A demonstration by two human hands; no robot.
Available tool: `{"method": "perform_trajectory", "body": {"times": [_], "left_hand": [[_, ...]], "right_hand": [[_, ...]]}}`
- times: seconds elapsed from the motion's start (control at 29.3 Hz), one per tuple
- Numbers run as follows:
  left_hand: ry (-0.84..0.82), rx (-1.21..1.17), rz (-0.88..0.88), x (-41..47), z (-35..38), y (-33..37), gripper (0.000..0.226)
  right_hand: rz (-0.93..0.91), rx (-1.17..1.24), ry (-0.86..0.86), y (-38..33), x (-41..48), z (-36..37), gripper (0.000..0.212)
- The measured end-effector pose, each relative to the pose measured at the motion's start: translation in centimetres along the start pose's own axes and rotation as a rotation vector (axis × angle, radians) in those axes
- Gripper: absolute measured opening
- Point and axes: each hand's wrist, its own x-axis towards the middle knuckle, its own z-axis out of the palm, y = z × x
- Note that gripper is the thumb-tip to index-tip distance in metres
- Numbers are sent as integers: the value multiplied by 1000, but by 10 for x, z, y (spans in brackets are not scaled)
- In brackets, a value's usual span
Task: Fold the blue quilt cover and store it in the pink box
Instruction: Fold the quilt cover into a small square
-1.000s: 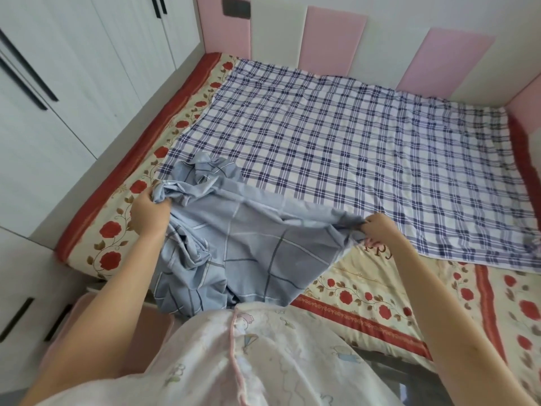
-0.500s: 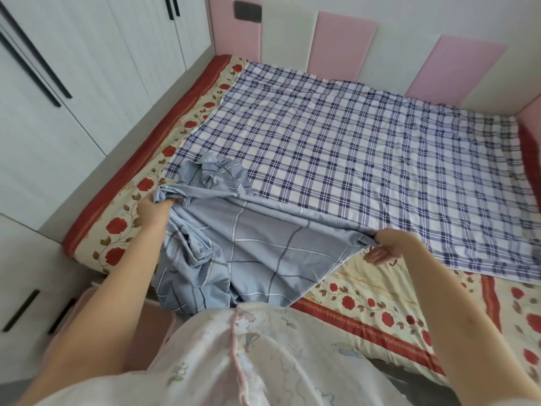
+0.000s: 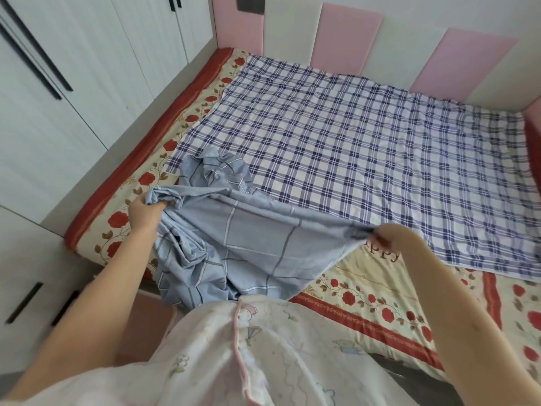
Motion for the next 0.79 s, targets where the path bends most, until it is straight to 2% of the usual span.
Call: {"method": "perform_trajectory", "body": {"times": [0.07, 0.1, 0.14, 0.24, 0.31, 0.38, 0.48, 0.55, 0.58, 0.62, 0.68, 0.79], "left_hand": [[-81, 4, -43, -8, 5, -2, 35], [-121, 6, -69, -10, 8, -2, 39], [-149, 19, -90, -12, 9, -2, 43], [-193, 46, -120, -3, -3, -3, 46], [-205, 32, -143, 7, -10, -12, 45], [-185, 11, -185, 11, -9, -14, 43], [-112, 23, -199, 4, 4, -4, 35], [-70, -21, -175, 4, 7, 4, 34], [-66, -24, -158, 7, 8, 7, 29], [-64, -11, -157, 9, 9, 6, 25], [-55, 10, -163, 13, 5, 6, 28], [-77, -32, -100, 9, 4, 7, 36]], "right_hand": [[-2, 518, 103, -5, 8, -9, 27], [-2, 592, 119, -8, 8, -9, 29], [-5, 524, 110, -8, 3, -7, 29], [28, -146, 42, -6, -8, -15, 29], [8, -387, 37, -8, -12, -31, 25], [-30, -558, 183, -14, -17, -33, 21], [-193, -915, 505, -19, -20, -15, 17], [-227, -1051, 591, -22, -20, -4, 18], [-223, -1002, 545, -20, -17, -4, 14], [-207, -840, 467, -18, -13, -4, 11], [-100, -397, 308, -12, -3, -5, 9], [175, 240, 262, 1, 11, 0, 15]]}}
